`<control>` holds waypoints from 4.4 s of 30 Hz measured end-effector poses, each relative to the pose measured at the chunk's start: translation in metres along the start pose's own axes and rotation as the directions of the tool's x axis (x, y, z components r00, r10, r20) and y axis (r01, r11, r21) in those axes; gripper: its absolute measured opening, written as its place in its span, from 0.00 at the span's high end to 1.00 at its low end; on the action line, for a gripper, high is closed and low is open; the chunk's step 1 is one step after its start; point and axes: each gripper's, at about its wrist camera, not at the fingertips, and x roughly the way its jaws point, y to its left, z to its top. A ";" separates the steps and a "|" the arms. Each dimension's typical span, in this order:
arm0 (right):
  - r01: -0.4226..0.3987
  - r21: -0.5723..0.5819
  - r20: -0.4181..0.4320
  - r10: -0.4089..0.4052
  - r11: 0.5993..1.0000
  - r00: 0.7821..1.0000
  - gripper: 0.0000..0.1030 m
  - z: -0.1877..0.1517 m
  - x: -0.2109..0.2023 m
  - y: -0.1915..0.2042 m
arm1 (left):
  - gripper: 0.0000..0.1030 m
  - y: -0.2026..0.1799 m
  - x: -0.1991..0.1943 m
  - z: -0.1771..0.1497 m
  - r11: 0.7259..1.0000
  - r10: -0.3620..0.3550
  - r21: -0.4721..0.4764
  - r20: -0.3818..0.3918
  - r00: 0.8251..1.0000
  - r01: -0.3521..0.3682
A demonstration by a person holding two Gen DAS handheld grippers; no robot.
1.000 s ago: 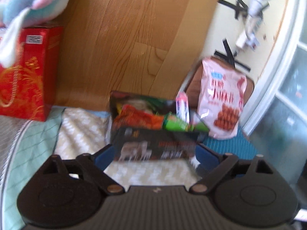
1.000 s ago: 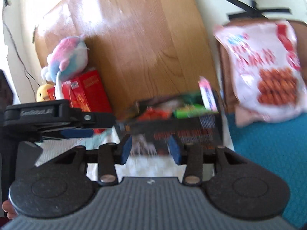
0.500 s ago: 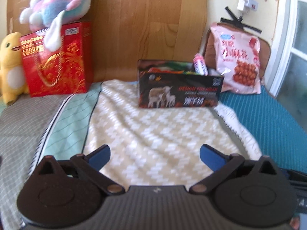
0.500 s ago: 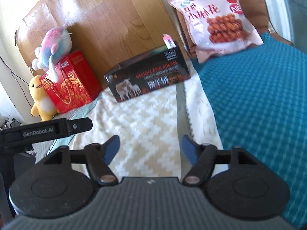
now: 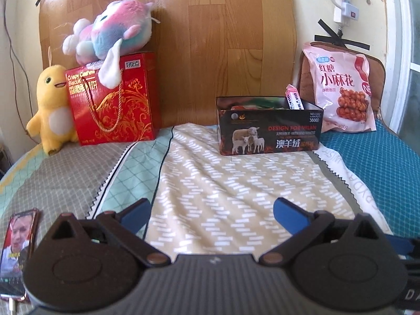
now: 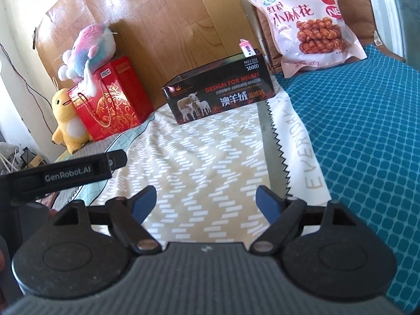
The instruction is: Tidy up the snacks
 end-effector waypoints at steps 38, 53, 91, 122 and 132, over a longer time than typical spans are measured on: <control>0.027 0.069 0.021 -0.029 0.997 0.999 0.10 -0.006 -0.009 -0.013 | 0.00 -0.023 0.007 -0.013 0.998 0.052 0.039 -0.080 0.995 -0.049; 0.022 0.072 0.012 -0.023 0.997 1.000 0.10 -0.007 -0.008 -0.014 | 0.00 -0.019 0.015 -0.016 1.000 0.013 0.010 -0.128 0.992 -0.012; 0.021 0.072 0.016 -0.023 0.997 1.000 0.09 -0.007 -0.007 -0.015 | 0.00 -0.016 0.019 -0.020 1.000 0.020 -0.015 -0.220 0.975 -0.024; 0.028 0.083 0.026 -0.030 0.996 0.999 0.09 -0.006 -0.008 -0.018 | 0.00 -0.012 0.025 -0.024 0.999 0.005 -0.031 -0.256 0.967 -0.014; 0.030 0.082 0.028 -0.032 0.996 0.999 0.09 -0.007 -0.008 -0.018 | 0.00 -0.018 0.016 -0.020 0.995 0.101 0.034 -0.179 0.979 -0.097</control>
